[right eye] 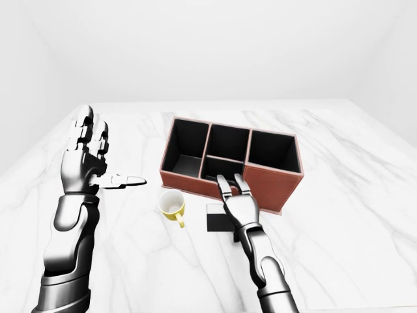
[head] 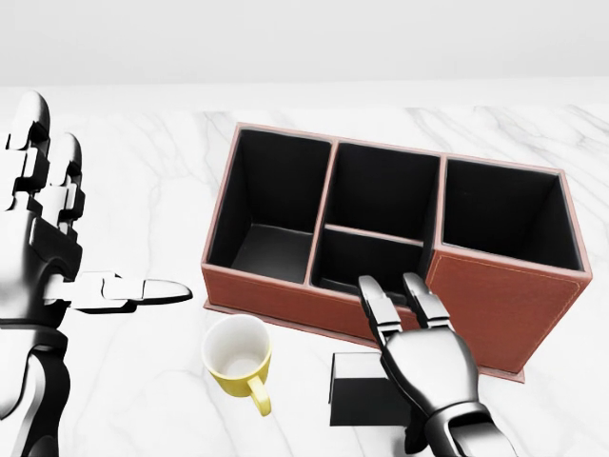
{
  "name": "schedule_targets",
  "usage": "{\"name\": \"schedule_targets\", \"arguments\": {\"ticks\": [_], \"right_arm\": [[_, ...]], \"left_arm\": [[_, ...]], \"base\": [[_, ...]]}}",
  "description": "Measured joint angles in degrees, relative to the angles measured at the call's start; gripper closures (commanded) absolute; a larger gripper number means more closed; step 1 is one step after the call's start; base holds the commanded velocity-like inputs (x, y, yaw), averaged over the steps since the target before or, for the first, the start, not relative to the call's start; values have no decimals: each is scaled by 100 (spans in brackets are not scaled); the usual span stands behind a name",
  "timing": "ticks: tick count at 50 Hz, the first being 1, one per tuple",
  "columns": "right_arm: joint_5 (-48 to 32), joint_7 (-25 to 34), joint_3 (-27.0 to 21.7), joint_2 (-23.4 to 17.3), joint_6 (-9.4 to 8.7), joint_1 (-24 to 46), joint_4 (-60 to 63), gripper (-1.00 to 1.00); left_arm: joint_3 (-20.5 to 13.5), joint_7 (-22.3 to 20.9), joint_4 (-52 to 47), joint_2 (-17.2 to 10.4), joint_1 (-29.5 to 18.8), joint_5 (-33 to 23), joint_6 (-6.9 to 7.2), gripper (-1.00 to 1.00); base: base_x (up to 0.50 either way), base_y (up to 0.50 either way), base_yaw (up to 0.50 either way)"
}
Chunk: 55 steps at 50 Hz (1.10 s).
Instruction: Pick up the book and place it in the caddy.
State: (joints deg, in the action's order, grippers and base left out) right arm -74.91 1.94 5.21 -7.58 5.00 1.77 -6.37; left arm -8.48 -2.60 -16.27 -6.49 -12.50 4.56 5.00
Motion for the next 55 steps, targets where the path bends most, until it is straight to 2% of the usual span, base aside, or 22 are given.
{"name": "schedule_targets", "arguments": {"ticks": [11, 27, 28, 29, 55], "right_arm": [[-131, -36, 70, -1, 0, -82, -163, -100], [-211, -353, 118, -64, 0, 313, -741, -100], [-213, -357, 122, -64, 0, 336, -766, 18], [-217, -360, 130, -60, 0, 354, -785, 100], [-347, -206, 33, 121, 0, 604, -1012, 100]], "left_arm": [[-13, -3, -24, -9, 8, 7, 0, -100], [-43, -12, -65, -34, -17, 33, 0, -100], [-44, -12, -69, -35, -17, 34, 0, -100], [-46, -12, -74, -36, -16, 36, 0, -100], [-73, -5, -81, -50, -17, 61, 0, -100]], "base": [[0, 0, 0], [0, 0, 0], [0, 0, 0], [0, 0, 0], [0, 0, 0]]}}
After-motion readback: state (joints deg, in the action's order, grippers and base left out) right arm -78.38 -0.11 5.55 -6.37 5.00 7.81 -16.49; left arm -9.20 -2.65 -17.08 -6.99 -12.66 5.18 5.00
